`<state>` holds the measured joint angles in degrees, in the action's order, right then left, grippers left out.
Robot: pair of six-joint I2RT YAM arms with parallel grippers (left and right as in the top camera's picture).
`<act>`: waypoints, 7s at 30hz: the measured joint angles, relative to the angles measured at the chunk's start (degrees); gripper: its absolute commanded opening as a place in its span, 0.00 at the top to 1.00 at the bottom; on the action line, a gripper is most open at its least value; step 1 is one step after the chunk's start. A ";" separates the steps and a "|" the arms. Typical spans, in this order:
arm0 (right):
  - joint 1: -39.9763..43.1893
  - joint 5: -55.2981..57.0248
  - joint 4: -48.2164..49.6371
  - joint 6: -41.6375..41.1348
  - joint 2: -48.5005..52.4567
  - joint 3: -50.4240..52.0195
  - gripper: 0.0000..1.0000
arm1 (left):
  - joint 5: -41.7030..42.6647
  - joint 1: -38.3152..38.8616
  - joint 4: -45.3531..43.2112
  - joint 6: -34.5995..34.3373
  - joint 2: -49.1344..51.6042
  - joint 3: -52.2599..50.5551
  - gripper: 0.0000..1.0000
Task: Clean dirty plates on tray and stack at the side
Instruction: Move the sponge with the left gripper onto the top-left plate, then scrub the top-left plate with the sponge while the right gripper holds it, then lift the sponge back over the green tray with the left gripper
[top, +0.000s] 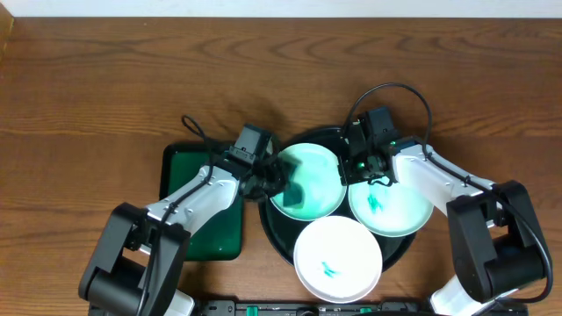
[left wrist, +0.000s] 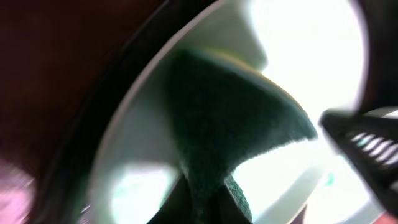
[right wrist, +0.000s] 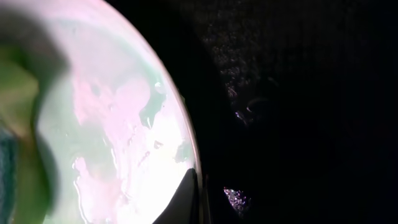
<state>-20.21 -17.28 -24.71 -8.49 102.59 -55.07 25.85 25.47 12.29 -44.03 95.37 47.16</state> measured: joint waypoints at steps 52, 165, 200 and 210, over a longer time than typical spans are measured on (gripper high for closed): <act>-0.02 0.46 -1.42 -0.28 0.00 -0.39 0.99 | 3.56 -5.79 11.21 2.45 7.56 6.84 0.93; -0.15 0.13 -3.76 -0.52 -0.98 -0.39 0.99 | -10.54 0.24 31.54 8.46 14.05 22.67 0.93; -0.13 0.31 -3.34 -0.66 -0.98 -0.37 0.99 | -22.84 5.33 47.12 9.35 7.63 36.00 0.93; -0.13 0.24 -3.08 -0.42 -1.20 -0.37 0.99 | -38.23 1.33 56.19 9.42 0.42 36.52 0.93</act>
<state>-20.34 -17.04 -27.79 -8.91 101.38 -55.44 -12.38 26.81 68.49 -34.61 95.79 83.68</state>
